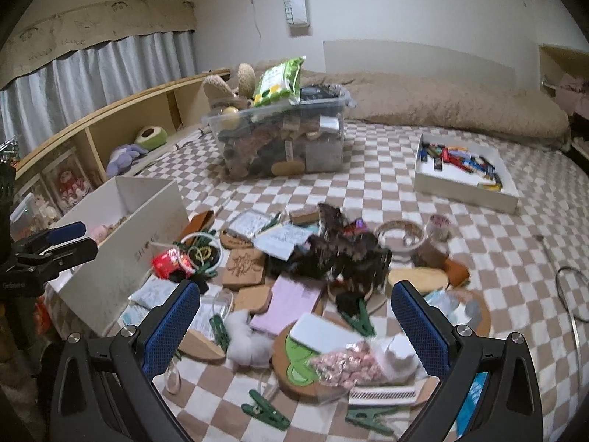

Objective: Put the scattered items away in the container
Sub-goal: 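Move both open tools back over the scattered pile toward the green clips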

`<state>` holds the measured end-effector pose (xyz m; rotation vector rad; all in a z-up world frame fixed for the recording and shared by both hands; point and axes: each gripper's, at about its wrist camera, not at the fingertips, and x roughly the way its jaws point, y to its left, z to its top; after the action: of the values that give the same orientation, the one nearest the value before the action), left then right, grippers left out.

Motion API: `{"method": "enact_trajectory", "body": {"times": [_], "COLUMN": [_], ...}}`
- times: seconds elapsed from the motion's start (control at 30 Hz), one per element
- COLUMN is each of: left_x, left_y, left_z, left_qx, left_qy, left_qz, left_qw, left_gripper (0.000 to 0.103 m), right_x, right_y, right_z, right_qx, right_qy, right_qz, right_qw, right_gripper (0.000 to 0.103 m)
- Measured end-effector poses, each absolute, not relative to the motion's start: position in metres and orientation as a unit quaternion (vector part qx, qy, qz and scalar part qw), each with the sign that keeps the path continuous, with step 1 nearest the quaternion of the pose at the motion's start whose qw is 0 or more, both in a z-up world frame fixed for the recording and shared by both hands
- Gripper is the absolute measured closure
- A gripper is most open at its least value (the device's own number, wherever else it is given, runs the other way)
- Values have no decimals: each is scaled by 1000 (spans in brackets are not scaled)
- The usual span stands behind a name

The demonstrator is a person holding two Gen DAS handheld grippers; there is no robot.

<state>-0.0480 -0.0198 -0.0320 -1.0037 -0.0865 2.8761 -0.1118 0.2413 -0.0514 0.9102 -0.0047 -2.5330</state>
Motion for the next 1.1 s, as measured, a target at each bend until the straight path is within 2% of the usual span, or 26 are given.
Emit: {"method": "enact_trajectory", "body": {"times": [0.27, 0.67, 1.1], "left_x": [-48, -43, -43], "left_y": [-6, -2, 19], "left_z": [-56, -98, -151], "left_qx": [-353, -400, -469], "left_qy": [-21, -71, -31], "left_qz": [934, 913, 882], "left_qw": [48, 36, -11], "left_gripper": [0, 0, 0], "right_x": [-98, -84, -80], "right_y": [238, 234, 217], "right_z": [-82, -114, -153], "right_qx": [356, 383, 429], "right_qy": [-19, -31, 0], "right_qz": [-910, -907, -889], "right_qw": [212, 176, 157], "right_gripper": [0, 0, 0]}}
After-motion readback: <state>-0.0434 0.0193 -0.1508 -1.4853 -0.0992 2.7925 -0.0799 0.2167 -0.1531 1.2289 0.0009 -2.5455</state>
